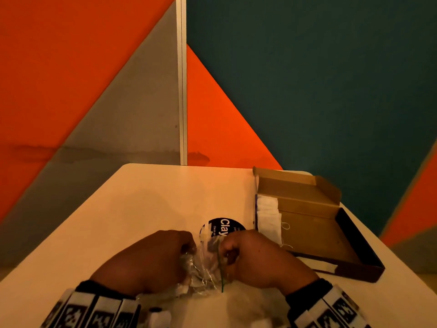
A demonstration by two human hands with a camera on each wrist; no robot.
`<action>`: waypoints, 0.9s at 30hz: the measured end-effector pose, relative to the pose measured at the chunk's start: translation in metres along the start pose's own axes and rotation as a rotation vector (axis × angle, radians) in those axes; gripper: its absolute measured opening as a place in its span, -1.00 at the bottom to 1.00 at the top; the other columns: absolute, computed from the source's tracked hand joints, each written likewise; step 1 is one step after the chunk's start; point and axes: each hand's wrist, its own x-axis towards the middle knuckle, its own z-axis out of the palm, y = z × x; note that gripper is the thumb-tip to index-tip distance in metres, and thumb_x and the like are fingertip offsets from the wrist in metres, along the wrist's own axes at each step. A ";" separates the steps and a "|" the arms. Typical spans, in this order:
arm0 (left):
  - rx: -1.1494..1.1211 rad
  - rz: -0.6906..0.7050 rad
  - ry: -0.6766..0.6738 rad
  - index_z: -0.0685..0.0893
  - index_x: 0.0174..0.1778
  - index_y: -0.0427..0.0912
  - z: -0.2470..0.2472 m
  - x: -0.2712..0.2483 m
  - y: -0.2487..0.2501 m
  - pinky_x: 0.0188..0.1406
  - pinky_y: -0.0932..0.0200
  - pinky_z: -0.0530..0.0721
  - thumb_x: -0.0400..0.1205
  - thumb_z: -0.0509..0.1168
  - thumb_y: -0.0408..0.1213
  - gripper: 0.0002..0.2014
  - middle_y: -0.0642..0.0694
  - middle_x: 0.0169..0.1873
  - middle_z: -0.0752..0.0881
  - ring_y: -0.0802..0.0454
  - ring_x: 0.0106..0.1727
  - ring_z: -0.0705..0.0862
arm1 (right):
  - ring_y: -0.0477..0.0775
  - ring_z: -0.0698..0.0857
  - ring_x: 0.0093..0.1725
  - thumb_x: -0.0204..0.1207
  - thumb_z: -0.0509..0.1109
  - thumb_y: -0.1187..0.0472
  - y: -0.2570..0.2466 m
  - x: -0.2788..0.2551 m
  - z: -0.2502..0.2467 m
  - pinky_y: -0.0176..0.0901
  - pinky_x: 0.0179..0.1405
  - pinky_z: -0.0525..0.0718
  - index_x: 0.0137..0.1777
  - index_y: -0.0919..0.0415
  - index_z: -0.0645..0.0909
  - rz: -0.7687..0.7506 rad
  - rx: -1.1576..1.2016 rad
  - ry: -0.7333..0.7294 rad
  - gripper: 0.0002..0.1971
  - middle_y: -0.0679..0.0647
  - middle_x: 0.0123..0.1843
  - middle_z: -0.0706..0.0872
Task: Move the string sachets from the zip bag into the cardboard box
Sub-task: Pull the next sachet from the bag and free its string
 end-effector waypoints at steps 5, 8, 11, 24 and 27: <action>0.008 0.004 0.009 0.61 0.25 0.20 0.001 0.000 0.001 0.14 0.19 0.67 0.52 0.43 -0.18 -0.61 0.20 0.16 0.68 0.21 0.09 0.64 | -0.25 0.71 -0.07 0.41 0.65 0.16 0.000 0.002 0.006 -0.24 0.04 0.75 -0.41 -0.14 0.74 -0.067 -0.018 -0.013 -0.76 -0.34 -0.17 0.67; 0.008 -0.002 0.015 0.62 0.23 0.20 0.001 0.001 0.000 0.11 0.20 0.67 0.53 0.41 -0.21 -0.63 0.20 0.14 0.67 0.22 0.07 0.63 | -0.17 0.76 0.06 0.47 0.58 0.26 0.001 0.003 0.008 -0.16 0.15 0.76 -0.30 -0.08 0.81 -0.054 -0.010 -0.006 -0.80 -0.23 -0.03 0.76; -0.014 -0.010 0.013 0.61 0.24 0.20 0.002 0.001 0.000 0.13 0.20 0.67 0.52 0.43 -0.21 -0.61 0.20 0.14 0.67 0.22 0.08 0.63 | -0.13 0.74 0.07 0.50 0.53 0.29 0.002 0.002 0.004 -0.16 0.19 0.74 -0.06 0.07 0.85 0.020 -0.010 0.016 -0.87 -0.14 0.04 0.78; 0.009 -0.087 0.061 0.60 0.16 0.24 0.000 0.002 -0.016 0.16 0.24 0.66 0.58 0.32 -0.28 -0.67 0.24 0.13 0.65 0.24 0.08 0.61 | -0.06 0.83 -0.20 0.51 0.59 0.17 0.008 -0.011 -0.035 -0.14 -0.12 0.80 -0.11 0.04 0.85 0.149 0.313 0.236 -0.98 0.01 -0.17 0.87; -0.054 -0.020 0.104 0.49 0.31 0.33 -0.002 0.002 -0.012 0.25 0.32 0.55 0.52 0.48 -0.11 -0.51 0.34 0.28 0.51 0.29 0.23 0.56 | 0.08 0.86 -0.15 0.53 0.57 0.22 0.007 -0.014 -0.039 0.03 0.03 0.81 -0.13 0.08 0.85 0.128 0.438 0.253 -0.95 0.09 -0.20 0.88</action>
